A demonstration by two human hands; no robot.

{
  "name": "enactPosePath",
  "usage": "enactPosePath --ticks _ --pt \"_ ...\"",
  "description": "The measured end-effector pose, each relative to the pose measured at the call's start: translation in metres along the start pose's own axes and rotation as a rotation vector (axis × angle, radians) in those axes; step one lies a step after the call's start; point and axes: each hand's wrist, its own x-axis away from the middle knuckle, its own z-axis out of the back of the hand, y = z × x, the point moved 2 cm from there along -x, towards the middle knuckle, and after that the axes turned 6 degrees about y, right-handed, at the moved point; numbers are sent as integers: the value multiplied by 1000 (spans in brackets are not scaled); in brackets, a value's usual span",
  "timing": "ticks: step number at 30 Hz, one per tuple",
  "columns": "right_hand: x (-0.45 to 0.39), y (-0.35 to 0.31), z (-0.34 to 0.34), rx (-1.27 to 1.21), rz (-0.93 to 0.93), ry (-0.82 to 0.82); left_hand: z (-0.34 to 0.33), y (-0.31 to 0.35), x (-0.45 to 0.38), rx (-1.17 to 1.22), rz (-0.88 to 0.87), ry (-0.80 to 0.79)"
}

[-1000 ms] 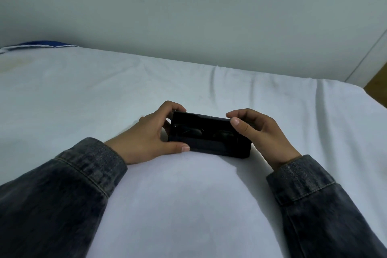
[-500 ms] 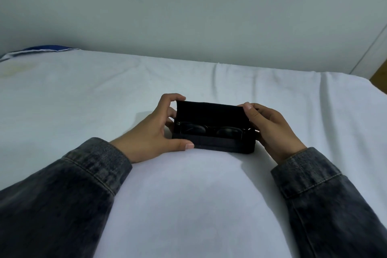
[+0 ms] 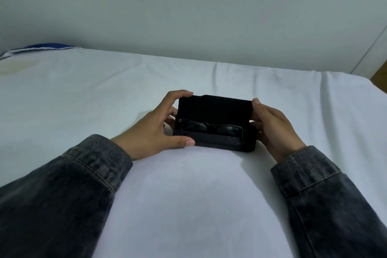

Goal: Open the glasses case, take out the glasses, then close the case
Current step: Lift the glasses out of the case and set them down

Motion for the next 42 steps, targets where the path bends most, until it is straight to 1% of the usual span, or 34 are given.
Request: enactPosePath --ticks 7,14,21,24,26,29,31,36,42 --pt "-1 0 1 19 16 35 0 -1 0 1 1 -4" --pt "0 0 0 136 132 78 0 -2 -2 10 4 8" --pt "5 0 1 385 420 230 -1 -1 -2 -6 10 12" --pt "11 -6 1 473 637 314 -1 0 -2 -27 12 21" --pt "15 -11 0 514 767 336 -1 0 -2 -32 12 25" --pt "19 -15 -2 533 893 286 -1 1 -2 -42 10 25" --pt "21 -15 -5 560 933 230 -1 0 -2 -45 6 26" --pt "22 -10 -10 635 941 116 -2 -1 -1 -59 7 29" --pt "23 -3 -19 744 886 11 -2 0 0 -59 7 28"
